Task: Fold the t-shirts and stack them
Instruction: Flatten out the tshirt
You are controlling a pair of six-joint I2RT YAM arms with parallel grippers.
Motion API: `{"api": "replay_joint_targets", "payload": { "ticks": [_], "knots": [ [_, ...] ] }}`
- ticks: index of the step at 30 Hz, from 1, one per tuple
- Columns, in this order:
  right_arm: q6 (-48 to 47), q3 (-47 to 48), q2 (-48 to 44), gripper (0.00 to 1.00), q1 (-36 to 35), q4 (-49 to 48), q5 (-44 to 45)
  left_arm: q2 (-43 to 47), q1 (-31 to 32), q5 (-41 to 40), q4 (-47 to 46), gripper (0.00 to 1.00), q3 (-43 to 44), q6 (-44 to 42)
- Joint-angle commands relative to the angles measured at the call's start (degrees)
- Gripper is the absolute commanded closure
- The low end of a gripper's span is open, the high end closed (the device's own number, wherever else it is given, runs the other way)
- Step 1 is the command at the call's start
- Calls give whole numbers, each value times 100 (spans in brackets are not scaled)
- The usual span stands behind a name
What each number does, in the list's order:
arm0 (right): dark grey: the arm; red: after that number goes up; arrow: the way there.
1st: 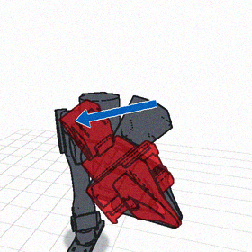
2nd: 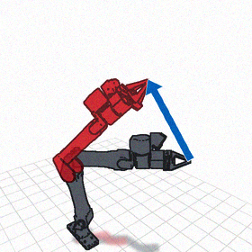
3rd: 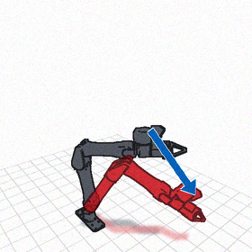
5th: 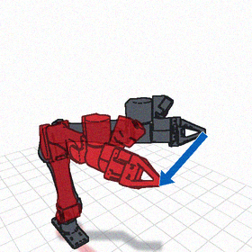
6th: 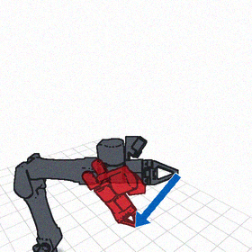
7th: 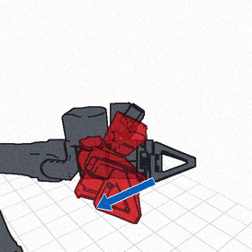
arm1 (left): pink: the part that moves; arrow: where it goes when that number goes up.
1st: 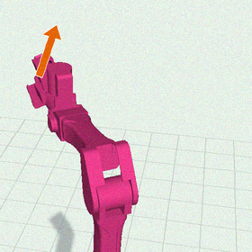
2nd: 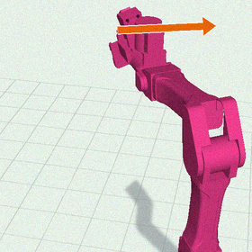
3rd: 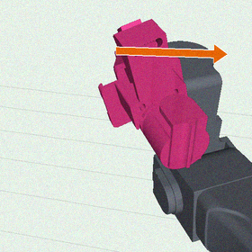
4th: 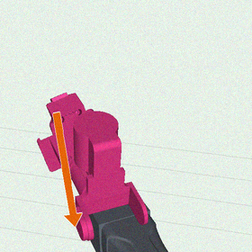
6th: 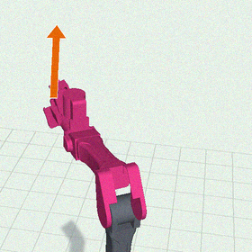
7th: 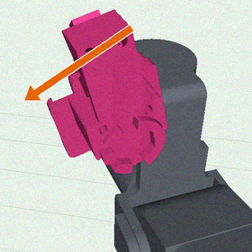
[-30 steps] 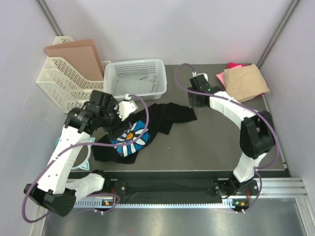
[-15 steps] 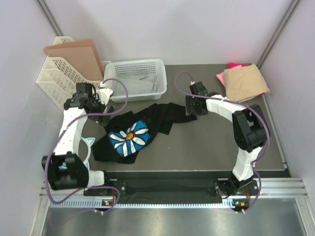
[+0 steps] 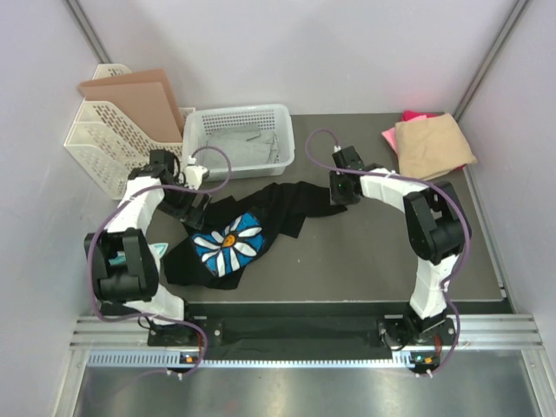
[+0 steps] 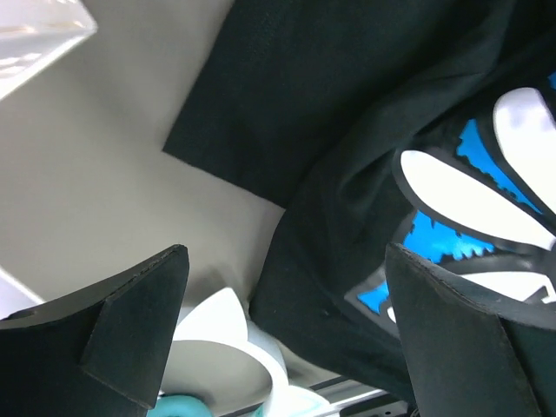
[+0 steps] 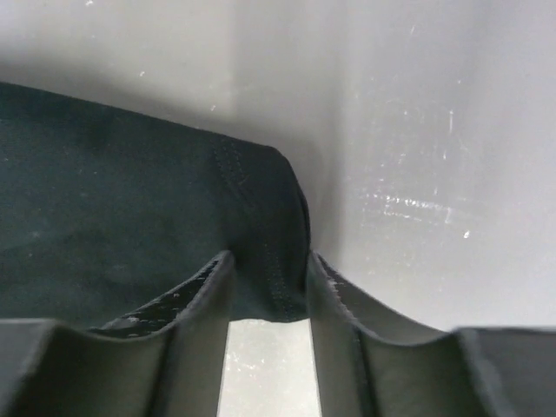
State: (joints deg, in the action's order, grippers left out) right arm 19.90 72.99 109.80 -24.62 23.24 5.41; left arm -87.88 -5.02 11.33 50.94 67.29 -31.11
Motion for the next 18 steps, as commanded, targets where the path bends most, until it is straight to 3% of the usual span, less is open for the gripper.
{"api": "replay_joint_targets", "payload": {
  "ticks": [1, 5, 7, 13, 18],
  "knots": [
    [137, 22, 156, 69, -34, -232, -224, -300, -52, 62, -268, 1, -23, 123],
    [154, -57, 217, 83, -25, -224, -268, -572, -52, -78, -505, 1, -75, 246],
    [172, -109, 112, 99, -34, -145, -207, -818, -52, -183, -567, 1, -32, 351],
    [610, -733, -1195, 100, -43, 452, 653, -1214, -87, -53, -383, 1, 364, 422],
    [1111, -1794, -3076, 100, -69, 1276, 1207, -899, -96, 123, -172, 1, 522, 308]
  ]
}}
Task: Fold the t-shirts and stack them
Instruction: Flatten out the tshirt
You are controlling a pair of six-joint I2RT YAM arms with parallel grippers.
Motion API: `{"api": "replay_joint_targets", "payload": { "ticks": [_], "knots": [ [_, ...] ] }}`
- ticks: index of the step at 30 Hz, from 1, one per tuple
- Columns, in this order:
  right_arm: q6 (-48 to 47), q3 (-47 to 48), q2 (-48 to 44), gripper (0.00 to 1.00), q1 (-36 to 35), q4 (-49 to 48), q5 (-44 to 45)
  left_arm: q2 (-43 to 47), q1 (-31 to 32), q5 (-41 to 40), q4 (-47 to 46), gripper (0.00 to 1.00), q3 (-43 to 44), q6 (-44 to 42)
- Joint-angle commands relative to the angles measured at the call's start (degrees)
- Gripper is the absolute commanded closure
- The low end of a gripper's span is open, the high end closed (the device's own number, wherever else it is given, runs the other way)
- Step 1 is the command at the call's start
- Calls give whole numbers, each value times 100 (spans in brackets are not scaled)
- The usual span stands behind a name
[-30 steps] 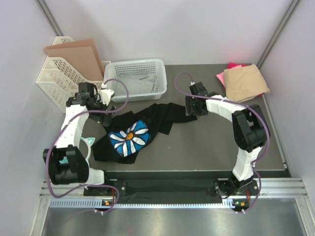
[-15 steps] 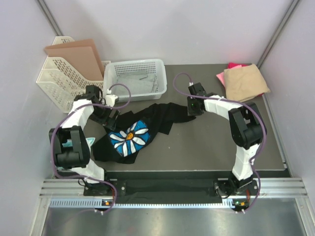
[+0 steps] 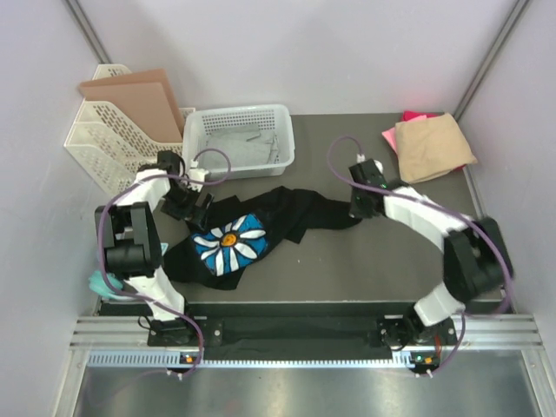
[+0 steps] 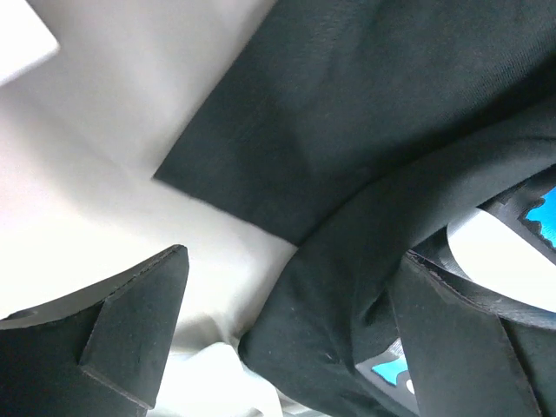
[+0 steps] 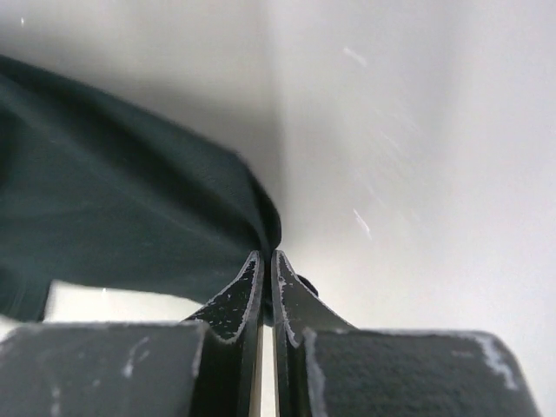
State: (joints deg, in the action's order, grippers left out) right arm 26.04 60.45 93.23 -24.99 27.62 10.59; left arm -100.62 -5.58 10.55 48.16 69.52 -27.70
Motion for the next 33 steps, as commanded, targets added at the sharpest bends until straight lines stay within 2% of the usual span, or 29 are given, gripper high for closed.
{"api": "replay_joint_targets", "payload": {
  "ticks": [1, 2, 6, 9, 10, 12, 13, 15, 16, 18, 19, 20, 22, 24, 26, 27, 29, 30, 31, 33],
  "knots": [
    [698, -682, -1683, 100, -119, 998, 716, 446, -39, 220, 123, 1, 299, -94],
    [814, -814, -2268, 100, -198, 1165, 760, 516, -39, 246, 149, 1, 291, -121],
    [1648, -1184, -3634, 100, -821, 2445, 1058, 789, -39, 308, 325, 1, 282, -235],
    [2631, -1210, -4522, 100, -1638, 3482, 1173, 938, -48, 282, 308, 1, 212, -332],
    [3208, -1228, -4707, 100, -2128, 3748, 1173, 956, -48, 247, 282, 1, 194, -350],
    [3774, -1324, -5164, 100, -2622, 4389, 956, 948, -48, 255, 299, 1, 211, -385],
    [4238, -1403, -5288, 100, -3095, 4497, 797, 939, -48, 255, 299, 1, 220, -385],
    [4488, -1728, -5578, 100, -3607, 4368, 97, 852, -57, 238, 317, 1, 273, -376],
    [4654, -1799, -5605, 100, -4114, 4279, -64, 816, -48, 237, 308, 1, 290, -359],
    [4542, -1835, -5422, 99, -4617, 3790, -459, 694, -48, 255, 290, 1, 361, -324],
    [4158, -1774, -5238, 86, -4907, 3656, -531, 649, -39, 290, 299, 1, 396, -280],
    [3841, -1547, -4740, 75, -4936, 3567, -584, 562, -39, 368, 299, 1, 466, -253],
    [3305, -1099, -4132, 58, -4893, 3898, 79, 456, -39, 474, 317, 1, 563, -131],
    [2909, -229, -3366, 54, -4648, 4146, 1263, 281, -22, 606, 334, 1, 756, -16],
    [2293, 351, -2919, 44, -3858, 3955, 1804, 166, 48, 633, 361, 1, 957, 116],
    [1769, 406, -2820, 38, -3272, 3370, 2085, 70, 75, 607, 334, 1, 1011, 220],
    [1344, 363, -2531, 34, -2733, 2656, 2236, -80, 223, 502, 203, 1, 1142, 327],
    [1142, 319, -2407, 34, -2487, 1939, 2211, -124, 294, 458, 168, 1, 1169, 379],
    [827, 301, -2249, 35, -2084, 1645, 2141, -186, 356, 353, 176, 1, 1204, 432],
    [587, 336, -1644, 35, -1835, 1039, 1940, -326, 540, 299, 246, 1, 1214, 441]
  ]
}}
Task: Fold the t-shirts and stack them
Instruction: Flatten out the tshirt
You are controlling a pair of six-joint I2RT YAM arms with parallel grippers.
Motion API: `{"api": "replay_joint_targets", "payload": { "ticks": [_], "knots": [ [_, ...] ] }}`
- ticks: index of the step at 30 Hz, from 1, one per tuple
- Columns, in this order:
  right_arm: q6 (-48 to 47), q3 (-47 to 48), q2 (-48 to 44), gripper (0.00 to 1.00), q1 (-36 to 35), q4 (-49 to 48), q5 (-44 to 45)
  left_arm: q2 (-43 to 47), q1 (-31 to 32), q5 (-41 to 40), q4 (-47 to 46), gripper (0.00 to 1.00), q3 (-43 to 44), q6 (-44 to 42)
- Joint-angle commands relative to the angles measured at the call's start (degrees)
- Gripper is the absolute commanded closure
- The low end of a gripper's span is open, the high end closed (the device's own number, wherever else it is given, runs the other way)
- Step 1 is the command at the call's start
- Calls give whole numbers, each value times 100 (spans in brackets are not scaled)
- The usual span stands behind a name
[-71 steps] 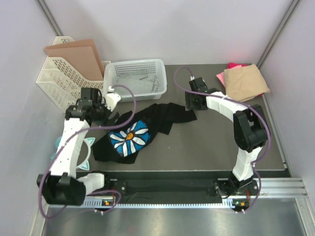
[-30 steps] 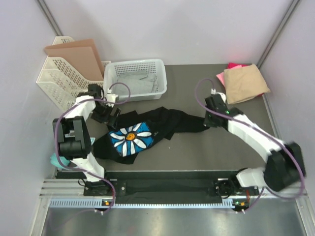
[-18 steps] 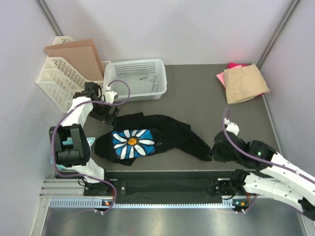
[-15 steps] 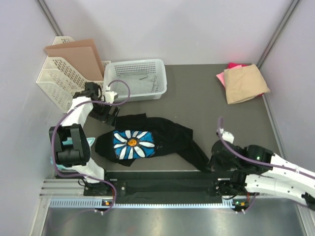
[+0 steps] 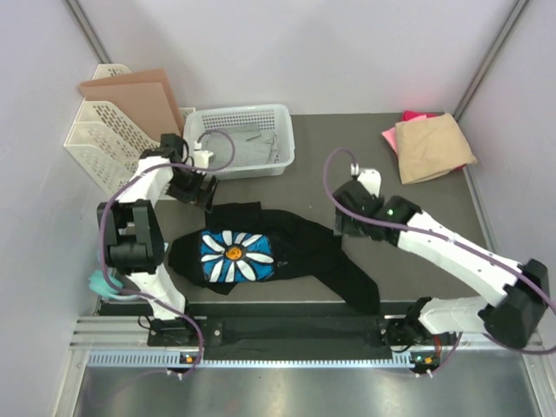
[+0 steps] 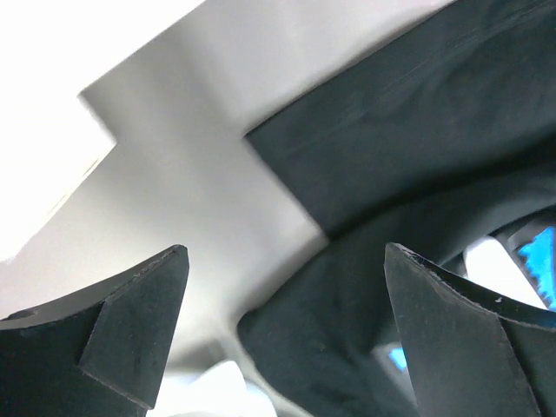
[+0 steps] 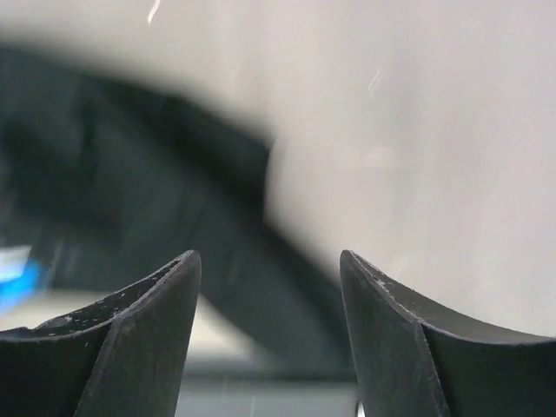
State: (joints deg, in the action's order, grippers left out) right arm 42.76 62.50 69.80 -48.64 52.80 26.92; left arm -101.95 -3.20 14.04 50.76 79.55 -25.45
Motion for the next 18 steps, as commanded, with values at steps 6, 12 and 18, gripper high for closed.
{"api": "replay_joint_targets", "payload": {
  "ticks": [6, 12, 18],
  "knots": [
    [-1437, 272, 1826, 35, 716, -2308, -853, -273, 865, -244, -189, 1, -343, 111],
    [-1429, 271, 2266, 35, 725, -2625, -1276, -580, 935, -306, -391, 1, -458, 155],
    [-1429, 351, 2328, 36, 725, -2660, -1356, -914, 979, -165, -348, 13, -379, 199]
  ]
}}
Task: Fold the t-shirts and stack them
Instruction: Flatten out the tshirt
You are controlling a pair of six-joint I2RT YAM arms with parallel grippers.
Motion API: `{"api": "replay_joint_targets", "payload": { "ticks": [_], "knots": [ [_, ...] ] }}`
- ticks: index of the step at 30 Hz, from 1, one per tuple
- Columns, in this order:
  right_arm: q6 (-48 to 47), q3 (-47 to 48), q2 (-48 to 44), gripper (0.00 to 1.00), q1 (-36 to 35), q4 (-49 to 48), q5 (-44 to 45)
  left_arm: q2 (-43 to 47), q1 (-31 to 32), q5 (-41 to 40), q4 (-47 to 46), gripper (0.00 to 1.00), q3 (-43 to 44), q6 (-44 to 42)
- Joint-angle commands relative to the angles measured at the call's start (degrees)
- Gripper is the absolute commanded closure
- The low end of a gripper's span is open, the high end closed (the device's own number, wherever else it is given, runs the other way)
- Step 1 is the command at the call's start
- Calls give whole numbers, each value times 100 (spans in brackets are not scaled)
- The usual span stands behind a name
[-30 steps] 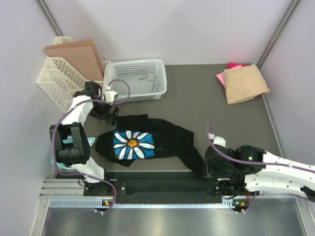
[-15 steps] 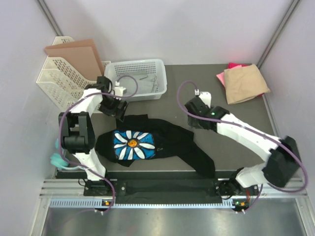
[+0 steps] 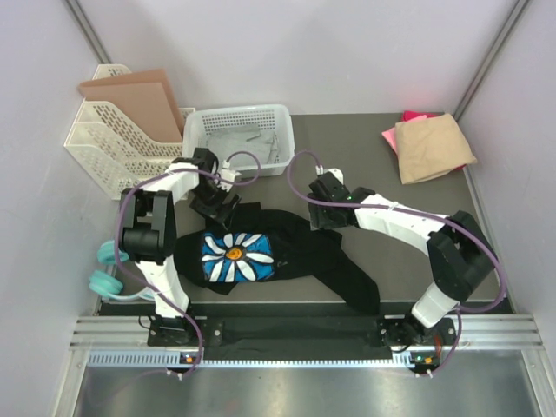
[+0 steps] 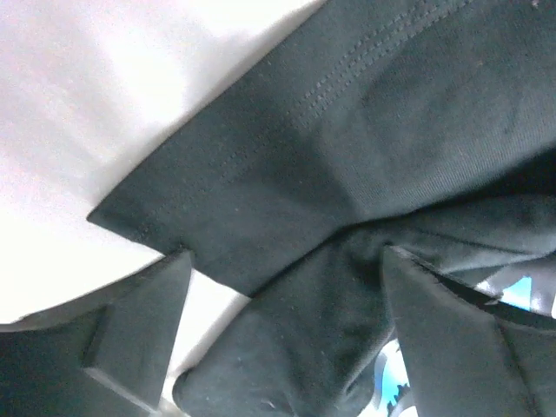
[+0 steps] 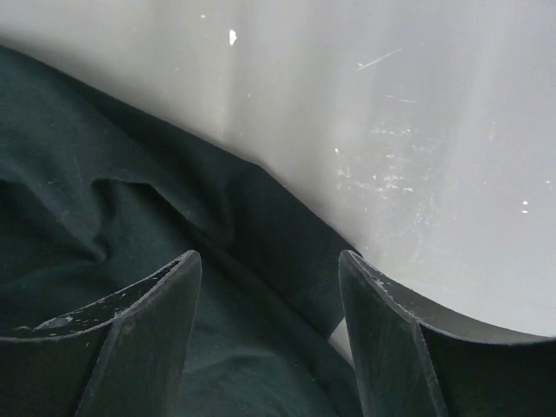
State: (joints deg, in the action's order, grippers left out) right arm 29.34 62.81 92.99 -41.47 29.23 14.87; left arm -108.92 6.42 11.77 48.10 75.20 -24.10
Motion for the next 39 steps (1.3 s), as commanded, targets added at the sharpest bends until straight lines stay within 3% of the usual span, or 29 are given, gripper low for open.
{"api": "replay_joint_targets", "payload": {
  "ticks": [1, 3, 4, 8, 15, 17, 18, 19, 20, 21, 25, 31, 39],
  "knots": [
    [-78, 355, 17, 36, -1, -278, -151, -252, 35, 71, -64, 21, 82, 80],
    [-69, 408, 9, 37, 8, -243, -169, -208, 44, 89, -55, 66, 170, 116],
    [-60, 451, -18, 37, -1, -217, -160, -95, 44, 28, -81, 100, 231, 185],
    [-104, 540, -176, 39, -1, -146, -108, 327, 44, -34, 269, 100, 845, 230],
    [-166, 409, -325, 38, -1, -137, 24, 1030, 44, 10, 1158, 100, 3242, 370],
    [-166, 320, -325, 36, -1, -199, -19, 1258, 44, 36, 1141, 100, 3326, 423],
    [-174, 285, -325, 34, -1, -225, -63, 1373, 44, 88, 1123, 98, 3091, 397],
    [-175, 215, -317, 34, -1, -251, -72, 1591, 44, 123, 1079, 89, 2862, 371],
    [-166, 188, -308, 33, -1, -251, -72, 1663, 44, 132, 1044, 72, 2582, 275],
    [-166, 153, -317, 33, -1, -260, -90, 1733, 44, 80, 948, 37, 1970, 239],
    [-157, 21, -439, 33, -1, -278, -81, 1655, 44, -140, 886, 16, 805, 169],
    [-219, -23, -528, 33, 8, -225, -11, 1392, 44, -254, 420, 5, 83, 203],
    [-183, -225, -589, 32, 8, -322, 24, 689, 44, -395, 139, 2, -23, 256]
  ]
}}
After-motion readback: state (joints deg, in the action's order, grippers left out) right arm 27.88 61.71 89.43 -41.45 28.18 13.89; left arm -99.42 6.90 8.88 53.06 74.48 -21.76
